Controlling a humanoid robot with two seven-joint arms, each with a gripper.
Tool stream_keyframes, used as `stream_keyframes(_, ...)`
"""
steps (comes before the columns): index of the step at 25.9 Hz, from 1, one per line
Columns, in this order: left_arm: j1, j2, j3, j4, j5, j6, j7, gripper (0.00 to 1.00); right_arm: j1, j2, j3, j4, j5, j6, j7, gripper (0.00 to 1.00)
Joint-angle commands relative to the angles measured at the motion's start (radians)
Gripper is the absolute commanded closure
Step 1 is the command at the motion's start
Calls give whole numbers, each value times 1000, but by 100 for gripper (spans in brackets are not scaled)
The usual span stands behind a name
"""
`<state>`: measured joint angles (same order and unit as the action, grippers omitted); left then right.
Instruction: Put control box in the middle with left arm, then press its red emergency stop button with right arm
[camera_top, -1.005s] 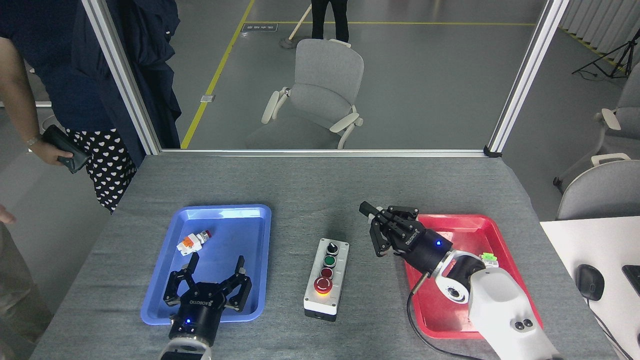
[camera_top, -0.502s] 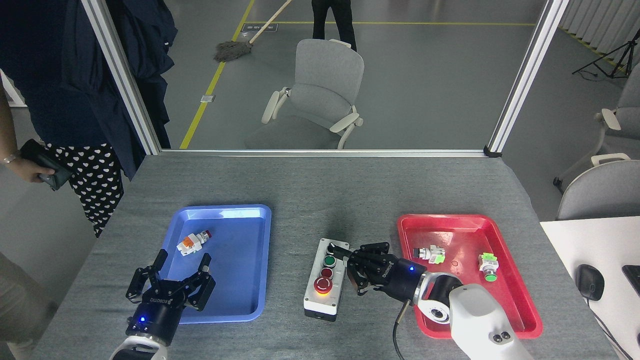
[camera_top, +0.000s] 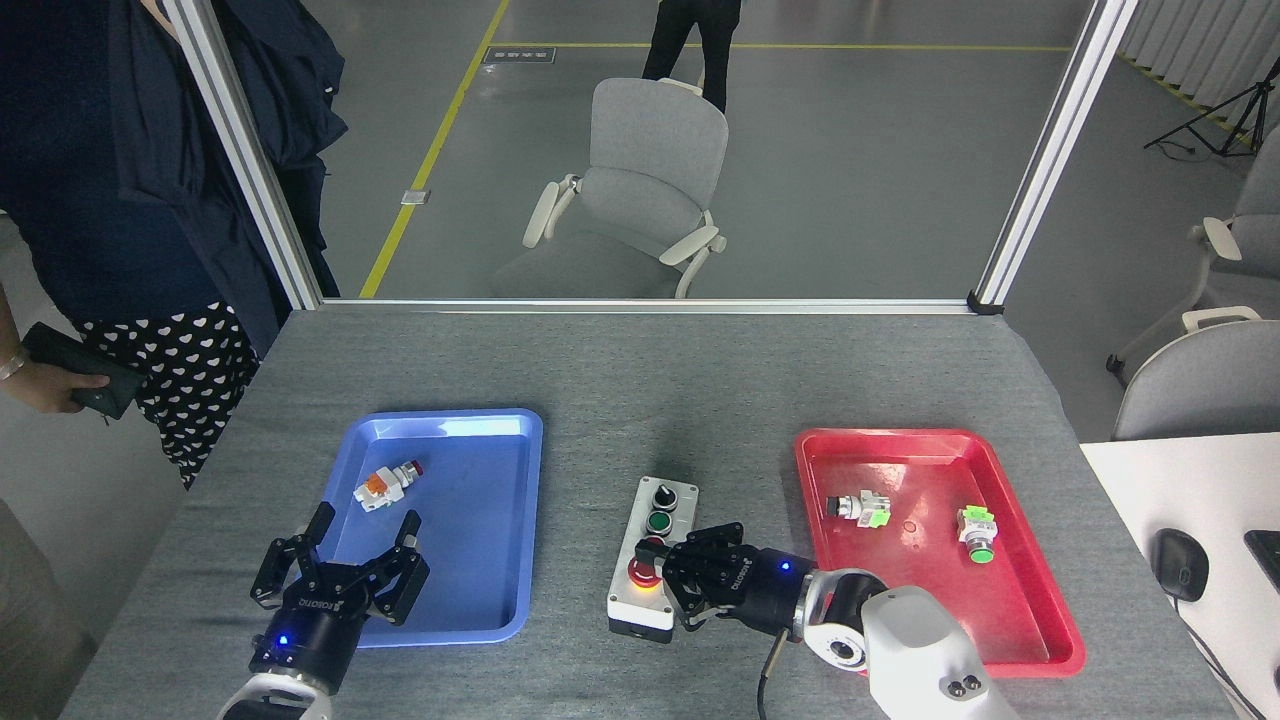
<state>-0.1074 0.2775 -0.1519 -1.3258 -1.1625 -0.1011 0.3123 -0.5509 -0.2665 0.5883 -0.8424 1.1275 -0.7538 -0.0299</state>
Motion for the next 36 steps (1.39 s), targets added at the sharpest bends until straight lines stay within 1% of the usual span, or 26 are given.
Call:
stream_keyframes(1, 0, 2, 0, -1, -2, 0, -27, 1, 0, 7, 10, 11, 0, -1, 1, 100)
stream_keyframes(4, 2, 2, 0, -4, -2, -9, -32, 1, -1, 7, 10, 13, -2, 1, 1, 100)
stream_keyframes(16, 0, -3, 0, 2, 0, -3, -32, 1, 0, 23, 28, 88, 0, 2, 4, 100)
stream_keyframes(20, -3, -1, 0, 7, -6, -2, -33, 1, 2, 23, 28, 94, 1, 2, 7, 100)
stream_keyframes(24, -5, -1, 0, 25, -8, 0, -33, 1, 2, 23, 10, 92, -12, 8, 2, 100)
stream_keyframes(25, -6, -1, 0, 28, -6, 0, -33, 1, 0, 23, 7, 92, -12, 2, -1, 96)
stream_keyframes(26, -6, 0, 2, 28, -5, 0, -35, 1, -3, 24, 2, 88, -17, 4, -7, 86)
stream_keyframes(27, -5, 0, 2, 30, -5, 0, -35, 1, -3, 23, -18, 82, -31, 10, -7, 71)
stream_keyframes(28, -5, -1, 2, 30, -5, 4, -35, 1, -4, 24, -54, 80, -61, 13, -7, 59)
stream_keyframes(29, -5, -1, 2, 30, -5, 8, -35, 1, -4, 24, -99, 77, -103, 13, -7, 41)
stream_keyframes(30, -5, -3, 2, 30, -5, 14, -35, 1, -4, 27, -143, 75, -149, 13, -7, 7)
stream_keyframes(31, -5, -3, 2, 30, -5, 20, -33, 1, -6, 36, -189, 72, -215, 10, -5, 1)
stream_keyframes(32, -5, -3, 2, 30, -5, 21, -33, 1, -7, 49, -226, 71, -281, 13, -2, 1)
stream_keyframes(33, -5, -3, 2, 30, -5, 23, -33, 1, -9, 55, -249, 68, -330, 13, -2, 1)
stream_keyframes(34, -5, -3, 2, 30, -3, 23, -33, 1, -12, 58, -268, 66, -365, 13, -2, 1)
stream_keyframes(36, -5, -3, 2, 31, 7, 23, -35, 1, -15, 58, -314, 62, -388, 14, -4, 1)
